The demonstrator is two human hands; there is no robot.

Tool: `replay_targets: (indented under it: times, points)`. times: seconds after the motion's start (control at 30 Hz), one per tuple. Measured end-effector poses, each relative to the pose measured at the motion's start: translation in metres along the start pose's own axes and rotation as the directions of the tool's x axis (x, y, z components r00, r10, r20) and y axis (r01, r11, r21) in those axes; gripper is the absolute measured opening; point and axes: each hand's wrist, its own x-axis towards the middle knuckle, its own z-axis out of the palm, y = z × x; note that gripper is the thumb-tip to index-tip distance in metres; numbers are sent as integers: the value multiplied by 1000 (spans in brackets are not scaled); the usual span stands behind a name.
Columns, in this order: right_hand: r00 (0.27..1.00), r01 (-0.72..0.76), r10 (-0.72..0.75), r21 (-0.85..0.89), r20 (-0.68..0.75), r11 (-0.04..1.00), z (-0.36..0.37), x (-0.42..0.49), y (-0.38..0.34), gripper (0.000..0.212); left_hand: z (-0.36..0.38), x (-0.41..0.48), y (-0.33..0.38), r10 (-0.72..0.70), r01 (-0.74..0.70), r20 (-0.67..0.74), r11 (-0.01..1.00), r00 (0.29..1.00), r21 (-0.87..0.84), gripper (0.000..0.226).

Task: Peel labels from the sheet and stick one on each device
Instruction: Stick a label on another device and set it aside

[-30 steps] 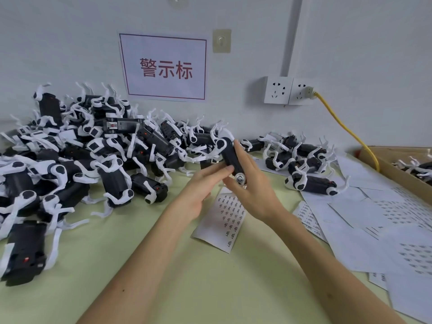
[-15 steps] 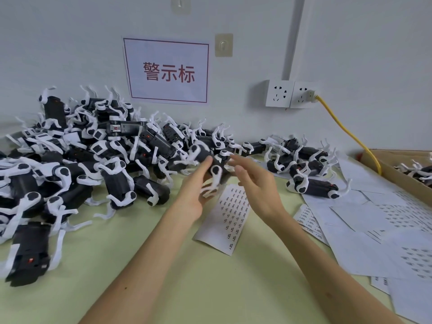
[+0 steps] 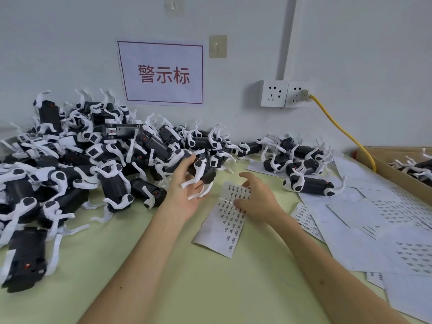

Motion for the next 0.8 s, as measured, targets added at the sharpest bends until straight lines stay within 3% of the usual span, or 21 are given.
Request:
replay_targets:
  times: [0.07, 0.13, 0.27, 0.43, 0.57, 0.8]
  points:
    - [997, 62, -57, 118, -45, 991, -3, -3, -3, 73, -1, -1, -3, 34, -32, -21, 998, 999, 62, 35]
    - [985, 149, -130, 183, -110, 972, -7, -5, -7, 66, 1, -2, -2, -4, 4, 31, 1000, 1000, 26, 47]
    - [962, 249, -215, 218, -166, 944, -9, -9, -12, 53, 2, -2, -2, -123, 125, 34, 989, 992, -73, 24]
    - [935, 315, -266, 203, -235, 927, -10, -15, -18, 56, 8, -2, -4, -119, 126, 69, 986, 990, -111, 20]
    - [871, 393, -350, 61, -346, 917, -9, -18, -24, 53, 16, -6, -4, -107, 118, 101, 987, 989, -106, 23]
    - [849, 382, -342, 20, -403, 924, -4, -16, -24, 21, 22, -8, -7, -88, 97, 134, 993, 987, -66, 21]
